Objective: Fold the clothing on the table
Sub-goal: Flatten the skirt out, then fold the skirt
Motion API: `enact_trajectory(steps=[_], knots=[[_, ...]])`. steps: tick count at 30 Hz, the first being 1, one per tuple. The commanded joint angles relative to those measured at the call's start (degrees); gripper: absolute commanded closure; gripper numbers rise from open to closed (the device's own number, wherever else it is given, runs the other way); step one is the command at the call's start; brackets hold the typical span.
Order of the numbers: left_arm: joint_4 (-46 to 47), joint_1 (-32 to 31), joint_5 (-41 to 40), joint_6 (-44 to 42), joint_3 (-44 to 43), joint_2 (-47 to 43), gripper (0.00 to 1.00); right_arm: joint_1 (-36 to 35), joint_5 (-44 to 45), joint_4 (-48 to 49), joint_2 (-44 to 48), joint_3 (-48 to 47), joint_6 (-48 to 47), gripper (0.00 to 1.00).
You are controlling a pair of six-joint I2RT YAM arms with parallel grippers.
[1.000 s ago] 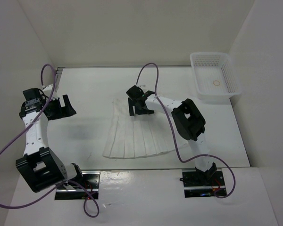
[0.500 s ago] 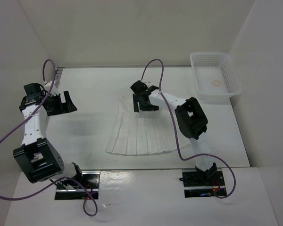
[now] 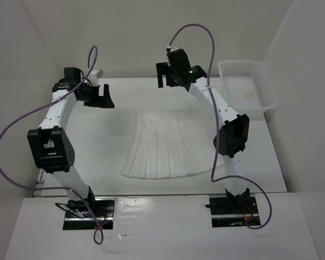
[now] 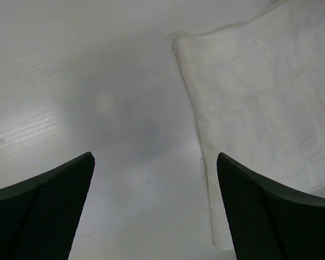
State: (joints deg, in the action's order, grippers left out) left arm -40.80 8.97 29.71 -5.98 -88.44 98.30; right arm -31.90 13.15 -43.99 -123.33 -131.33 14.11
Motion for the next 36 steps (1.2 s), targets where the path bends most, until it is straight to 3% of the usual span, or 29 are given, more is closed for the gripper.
enact_trajectory(steps=[1,5,9,13,21,36], knots=[[-1.74,-4.48,5.52,-0.53,-6.11,6.71,0.01,6.67,-13.81,-0.49,5.61,8.87,-12.47,0.02],[-0.34,-9.75,7.73,0.61,-12.35,15.93,0.02,7.47,-20.35,4.42,15.27,31.50,-20.60,0.02],[0.37,-13.01,9.30,1.32,-19.65,23.33,0.08,8.16,-19.14,6.99,20.31,42.81,-23.51,0.02],[0.37,-13.54,10.01,0.53,-22.39,28.60,0.23,12.46,-21.40,6.99,20.85,44.23,-24.92,0.02],[-0.69,-13.54,7.90,-2.01,-25.64,33.62,0.23,20.73,-26.24,4.71,17.69,38.43,-23.60,0.02],[-4.55,-14.59,10.28,-3.69,-31.35,41.79,0.30,21.35,-25.72,4.17,16.54,36.84,-23.07,0.02]])
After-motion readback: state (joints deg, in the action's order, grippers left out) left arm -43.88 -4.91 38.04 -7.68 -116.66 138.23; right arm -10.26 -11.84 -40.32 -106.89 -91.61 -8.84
